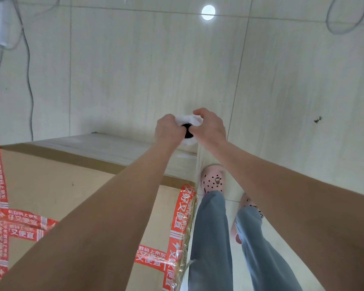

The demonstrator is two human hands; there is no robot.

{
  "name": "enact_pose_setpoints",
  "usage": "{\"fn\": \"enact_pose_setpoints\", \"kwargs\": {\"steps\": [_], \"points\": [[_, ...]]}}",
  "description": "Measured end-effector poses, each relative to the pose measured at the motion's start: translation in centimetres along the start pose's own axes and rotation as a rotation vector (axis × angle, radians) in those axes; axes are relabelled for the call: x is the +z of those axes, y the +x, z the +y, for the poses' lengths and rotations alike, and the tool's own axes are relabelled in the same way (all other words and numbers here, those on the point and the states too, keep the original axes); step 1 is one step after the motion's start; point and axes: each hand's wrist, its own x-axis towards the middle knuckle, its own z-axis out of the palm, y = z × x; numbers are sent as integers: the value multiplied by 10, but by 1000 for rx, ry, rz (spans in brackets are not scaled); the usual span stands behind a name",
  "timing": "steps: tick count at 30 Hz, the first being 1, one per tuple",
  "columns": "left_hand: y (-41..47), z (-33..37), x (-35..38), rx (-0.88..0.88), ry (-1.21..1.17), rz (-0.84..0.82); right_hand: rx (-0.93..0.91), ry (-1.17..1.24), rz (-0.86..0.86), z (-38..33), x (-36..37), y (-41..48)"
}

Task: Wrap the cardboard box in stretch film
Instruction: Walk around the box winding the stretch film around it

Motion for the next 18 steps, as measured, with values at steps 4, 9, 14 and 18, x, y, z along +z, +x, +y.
{"fn": "enact_pose_setpoints", "kwargs": {"steps": [4, 9, 14, 18], "points": [[-6, -8, 1, -275, -471, -72, 36, 4, 47, -2, 7, -1], [-4, -9, -5, -131, -271, -113, 37, -33, -4, -7, 5, 6], [1, -4, -13, 169, 110, -16, 29, -45, 16, -11, 5, 10], [8, 0, -16, 176, 198, 32, 8, -72, -8, -16, 8, 16]]}}
